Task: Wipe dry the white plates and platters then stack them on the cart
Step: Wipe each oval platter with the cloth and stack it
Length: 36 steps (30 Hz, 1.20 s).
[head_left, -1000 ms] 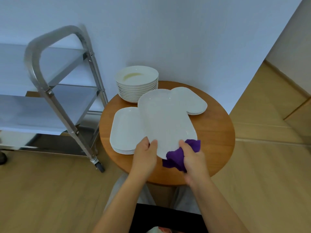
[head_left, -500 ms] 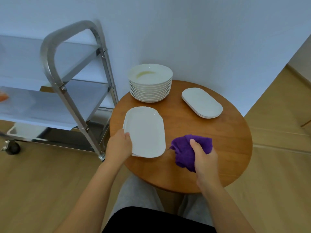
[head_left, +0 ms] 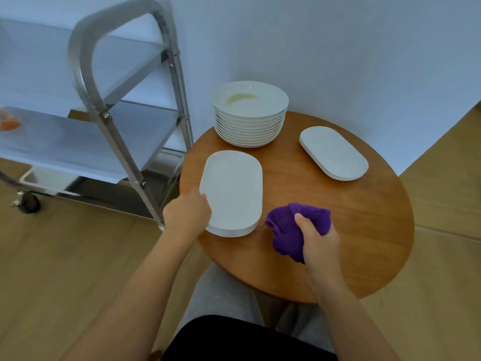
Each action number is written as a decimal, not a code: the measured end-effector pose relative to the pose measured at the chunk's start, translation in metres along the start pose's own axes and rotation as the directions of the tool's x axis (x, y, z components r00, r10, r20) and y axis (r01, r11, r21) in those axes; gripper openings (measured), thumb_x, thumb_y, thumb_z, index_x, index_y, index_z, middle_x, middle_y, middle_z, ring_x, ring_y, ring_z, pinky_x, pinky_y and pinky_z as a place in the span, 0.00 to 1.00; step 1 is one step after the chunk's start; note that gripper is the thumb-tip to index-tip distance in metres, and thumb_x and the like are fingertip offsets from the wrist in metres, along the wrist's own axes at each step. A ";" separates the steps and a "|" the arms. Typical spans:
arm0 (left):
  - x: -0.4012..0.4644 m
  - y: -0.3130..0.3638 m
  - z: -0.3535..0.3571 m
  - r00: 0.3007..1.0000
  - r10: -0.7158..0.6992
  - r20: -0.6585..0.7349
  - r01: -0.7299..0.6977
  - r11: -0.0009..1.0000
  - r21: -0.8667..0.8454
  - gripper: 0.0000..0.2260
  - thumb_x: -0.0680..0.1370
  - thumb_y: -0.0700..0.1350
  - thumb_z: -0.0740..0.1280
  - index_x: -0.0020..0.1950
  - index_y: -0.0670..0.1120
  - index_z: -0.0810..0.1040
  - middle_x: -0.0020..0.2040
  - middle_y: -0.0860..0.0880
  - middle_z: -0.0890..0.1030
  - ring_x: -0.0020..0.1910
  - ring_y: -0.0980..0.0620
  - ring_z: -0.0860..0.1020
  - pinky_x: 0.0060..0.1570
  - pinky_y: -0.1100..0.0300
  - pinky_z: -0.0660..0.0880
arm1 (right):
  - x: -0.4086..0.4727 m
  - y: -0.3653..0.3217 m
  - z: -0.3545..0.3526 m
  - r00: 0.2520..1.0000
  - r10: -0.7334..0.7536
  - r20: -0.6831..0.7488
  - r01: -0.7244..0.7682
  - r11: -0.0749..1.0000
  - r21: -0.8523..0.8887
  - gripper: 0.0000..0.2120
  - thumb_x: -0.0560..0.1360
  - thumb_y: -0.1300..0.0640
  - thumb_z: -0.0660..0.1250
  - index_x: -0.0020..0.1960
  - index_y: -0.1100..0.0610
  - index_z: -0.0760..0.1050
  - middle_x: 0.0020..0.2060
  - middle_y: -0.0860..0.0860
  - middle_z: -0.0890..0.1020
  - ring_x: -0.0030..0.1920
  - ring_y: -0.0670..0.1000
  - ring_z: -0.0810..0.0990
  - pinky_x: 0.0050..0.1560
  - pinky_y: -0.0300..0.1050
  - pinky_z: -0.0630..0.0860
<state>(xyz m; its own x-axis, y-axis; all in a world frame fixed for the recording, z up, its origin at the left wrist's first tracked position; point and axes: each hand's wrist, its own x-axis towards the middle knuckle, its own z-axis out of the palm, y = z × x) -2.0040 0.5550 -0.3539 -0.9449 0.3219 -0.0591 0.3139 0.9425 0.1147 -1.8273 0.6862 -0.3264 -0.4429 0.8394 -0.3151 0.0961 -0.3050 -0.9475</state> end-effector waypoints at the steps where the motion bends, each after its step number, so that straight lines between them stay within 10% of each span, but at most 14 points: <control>1: 0.000 0.000 0.001 1.000 0.006 -0.004 -0.006 1.000 -0.003 0.11 0.82 0.49 0.53 0.48 0.46 0.72 0.33 0.50 0.74 0.32 0.52 0.76 0.31 0.61 0.68 | 0.001 0.001 0.001 1.000 0.001 0.003 -0.001 1.000 -0.006 0.11 0.73 0.55 0.70 0.54 0.48 0.75 0.46 0.48 0.81 0.45 0.49 0.81 0.37 0.42 0.78; 8: -0.008 0.009 -0.015 0.995 -0.039 -0.094 0.034 0.998 -0.062 0.20 0.81 0.58 0.48 0.54 0.46 0.73 0.31 0.51 0.69 0.34 0.52 0.72 0.33 0.60 0.66 | 0.010 -0.002 -0.003 1.000 -0.013 0.000 0.013 1.000 -0.011 0.13 0.73 0.56 0.70 0.57 0.50 0.74 0.46 0.47 0.80 0.45 0.47 0.80 0.34 0.37 0.74; 15: -0.027 0.081 -0.021 0.981 0.159 -0.112 -0.184 0.946 -0.265 0.19 0.80 0.56 0.56 0.69 0.50 0.69 0.59 0.48 0.79 0.53 0.47 0.79 0.46 0.56 0.75 | 0.031 -0.011 -0.023 0.999 -0.021 -0.036 0.023 0.999 0.040 0.13 0.73 0.57 0.70 0.57 0.51 0.75 0.46 0.47 0.80 0.46 0.47 0.79 0.35 0.37 0.73; 26: 0.016 0.241 0.023 0.909 0.344 0.234 -0.099 0.724 -0.683 0.15 0.79 0.52 0.60 0.36 0.47 0.75 0.40 0.45 0.83 0.42 0.45 0.81 0.48 0.51 0.78 | 0.091 -0.009 -0.083 0.997 0.011 -0.075 -0.005 0.997 0.083 0.18 0.69 0.64 0.71 0.57 0.53 0.77 0.47 0.52 0.83 0.47 0.54 0.82 0.41 0.46 0.78; 36: 0.057 0.305 0.051 0.875 0.191 0.445 0.164 0.748 -0.643 0.17 0.79 0.51 0.60 0.47 0.38 0.79 0.39 0.44 0.82 0.36 0.47 0.79 0.35 0.59 0.73 | 0.120 -0.002 -0.099 0.994 0.103 -0.040 -0.093 0.975 0.203 0.20 0.63 0.57 0.75 0.55 0.51 0.78 0.43 0.49 0.85 0.41 0.48 0.83 0.33 0.37 0.76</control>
<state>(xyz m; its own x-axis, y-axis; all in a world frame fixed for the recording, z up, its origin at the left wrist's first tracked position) -1.9577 0.8655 -0.3725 -0.7259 0.5013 -0.4710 0.0198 0.6998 0.7141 -1.7920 0.8319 -0.3679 -0.3942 0.8208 -0.4134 -0.0456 -0.4667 -0.8832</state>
